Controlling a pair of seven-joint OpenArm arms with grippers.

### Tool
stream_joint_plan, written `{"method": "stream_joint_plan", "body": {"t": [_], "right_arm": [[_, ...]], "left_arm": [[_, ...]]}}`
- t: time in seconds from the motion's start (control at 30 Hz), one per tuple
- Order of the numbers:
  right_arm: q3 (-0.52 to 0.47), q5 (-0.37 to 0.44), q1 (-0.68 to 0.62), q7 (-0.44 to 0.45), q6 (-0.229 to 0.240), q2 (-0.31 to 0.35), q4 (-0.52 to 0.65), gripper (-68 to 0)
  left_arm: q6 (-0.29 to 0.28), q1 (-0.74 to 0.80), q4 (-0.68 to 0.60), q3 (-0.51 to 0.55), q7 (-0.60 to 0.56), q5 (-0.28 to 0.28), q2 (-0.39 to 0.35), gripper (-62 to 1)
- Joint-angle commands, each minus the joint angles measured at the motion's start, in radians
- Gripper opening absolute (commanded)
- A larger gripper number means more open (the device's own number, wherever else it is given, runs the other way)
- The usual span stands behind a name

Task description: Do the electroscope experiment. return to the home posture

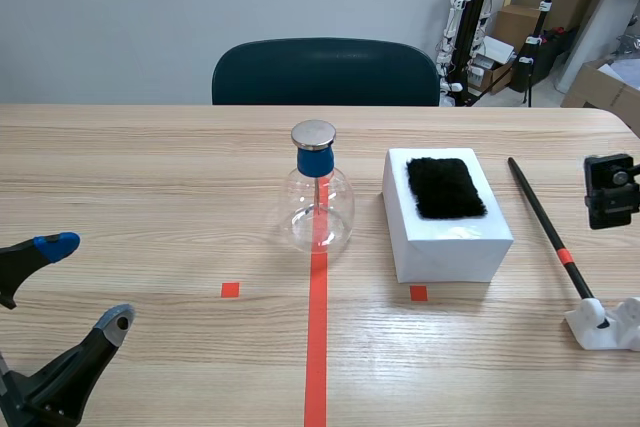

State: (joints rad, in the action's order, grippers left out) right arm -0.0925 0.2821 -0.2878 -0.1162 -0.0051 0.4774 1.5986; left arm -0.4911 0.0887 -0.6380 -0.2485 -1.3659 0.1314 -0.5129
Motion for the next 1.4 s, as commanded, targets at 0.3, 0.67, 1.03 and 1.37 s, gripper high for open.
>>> {"method": "stream_joint_plan", "body": {"t": [0.3,0.67,1.03,1.37], "right_arm": [[0.003,-0.1,-0.277,0.345,0.06,0.017,0.183,-6.2],[0.041,-0.129,-0.521,0.421,0.082,0.051,0.376,-6.2],[0.041,-0.14,-0.632,0.486,0.13,0.052,0.475,-6.2],[0.041,-0.103,-0.705,0.542,0.134,0.051,0.512,-6.2]], "left_arm": [[-0.002,-0.003,-0.009,0.003,-0.014,-0.007,-0.006,1.4],[-0.002,0.014,-0.021,0.004,-0.054,-0.053,-0.032,1.4],[-0.002,0.296,-0.314,0.132,0.048,-0.26,-0.234,1.4],[0.087,0.657,-0.678,0.296,0.27,-0.391,-0.249,1.4]]}}
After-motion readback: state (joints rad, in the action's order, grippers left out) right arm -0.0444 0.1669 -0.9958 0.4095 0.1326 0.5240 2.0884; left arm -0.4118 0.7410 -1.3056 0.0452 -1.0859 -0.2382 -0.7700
